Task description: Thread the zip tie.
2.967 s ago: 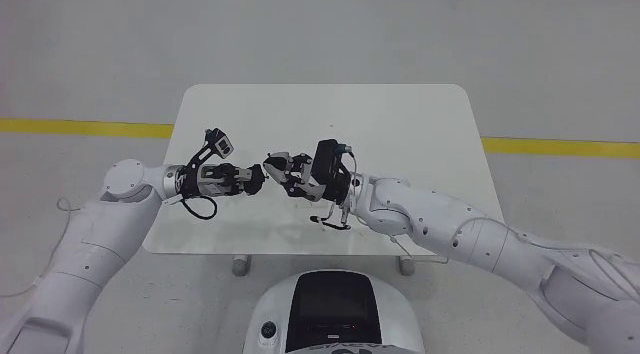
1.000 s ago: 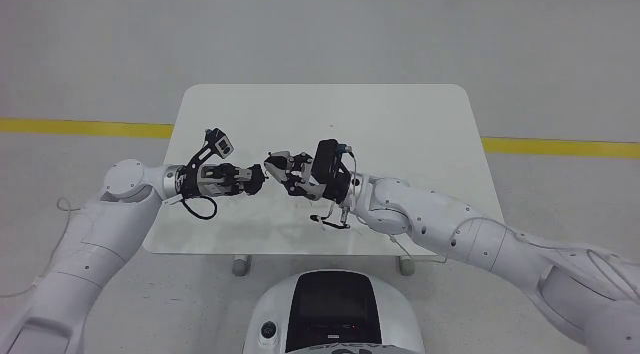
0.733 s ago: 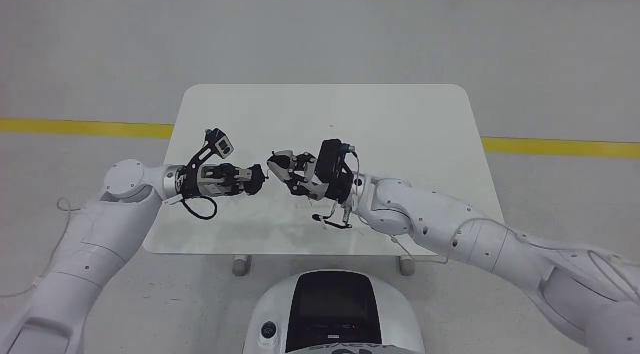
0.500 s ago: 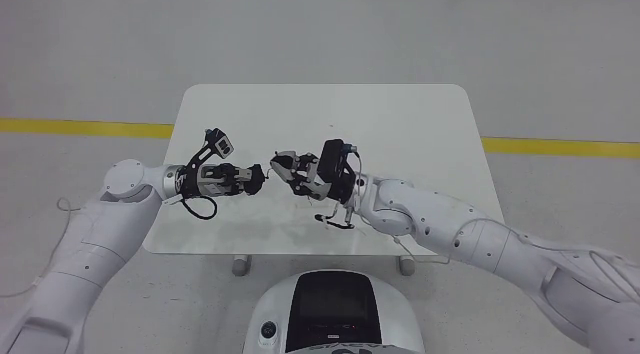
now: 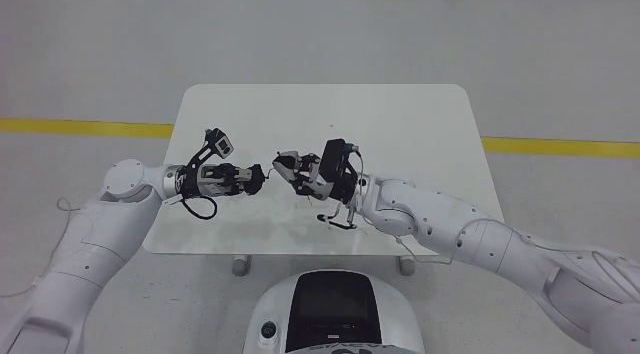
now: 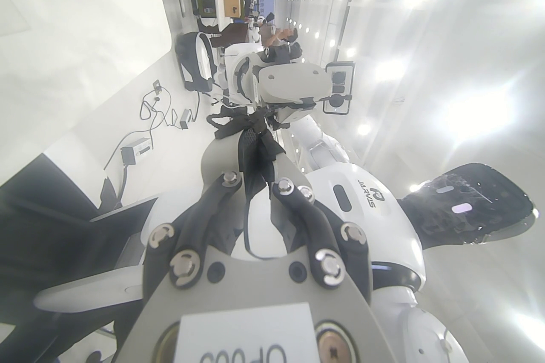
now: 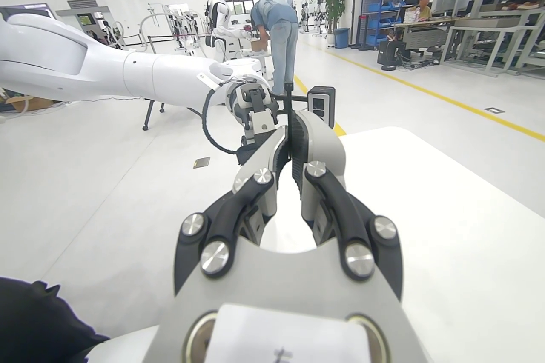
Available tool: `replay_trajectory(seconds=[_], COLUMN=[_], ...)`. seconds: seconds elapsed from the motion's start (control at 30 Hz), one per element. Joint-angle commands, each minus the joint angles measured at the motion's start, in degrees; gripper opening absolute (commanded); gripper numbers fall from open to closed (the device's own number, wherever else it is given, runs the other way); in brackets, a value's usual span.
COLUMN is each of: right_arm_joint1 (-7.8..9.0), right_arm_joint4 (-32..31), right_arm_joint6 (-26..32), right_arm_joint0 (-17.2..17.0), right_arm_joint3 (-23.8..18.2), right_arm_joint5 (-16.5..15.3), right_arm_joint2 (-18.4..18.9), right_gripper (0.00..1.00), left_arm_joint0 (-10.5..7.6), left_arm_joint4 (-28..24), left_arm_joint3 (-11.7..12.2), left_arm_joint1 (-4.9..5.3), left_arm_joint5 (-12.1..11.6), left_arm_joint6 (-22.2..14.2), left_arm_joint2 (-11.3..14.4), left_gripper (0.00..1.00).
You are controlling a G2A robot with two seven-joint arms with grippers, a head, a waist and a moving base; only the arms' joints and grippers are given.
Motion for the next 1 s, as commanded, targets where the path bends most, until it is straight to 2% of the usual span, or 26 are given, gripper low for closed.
replay_trajectory(seconds=[0.0, 0.53, 0.97], right_arm_joint1=[0.1, 1.36, 1.46], right_arm_joint4=[-0.1, -0.2, 0.0], right_arm_joint6=[-0.3, 0.2, 2.3], right_arm_joint0=[0.0, -0.2, -0.4], right_arm_joint3=[-0.3, -1.9, -2.8], right_arm_joint5=[0.0, 0.0, 0.0], right_arm_joint2=[0.0, 0.0, 0.0], right_gripper=[0.0, 0.0, 0.0], left_arm_joint0=[0.0, 0.0, 0.0], left_arm_joint4=[0.0, 0.0, 0.0], left_arm_joint3=[0.0, 0.0, 0.0], left_arm_joint1=[0.0, 0.0, 0.0], left_arm_joint5=[0.0, 0.0, 0.0], left_arm_joint6=[0.0, 0.0, 0.0], left_arm_joint2=[0.0, 0.0, 0.0], left_gripper=[0.0, 0.0, 0.0])
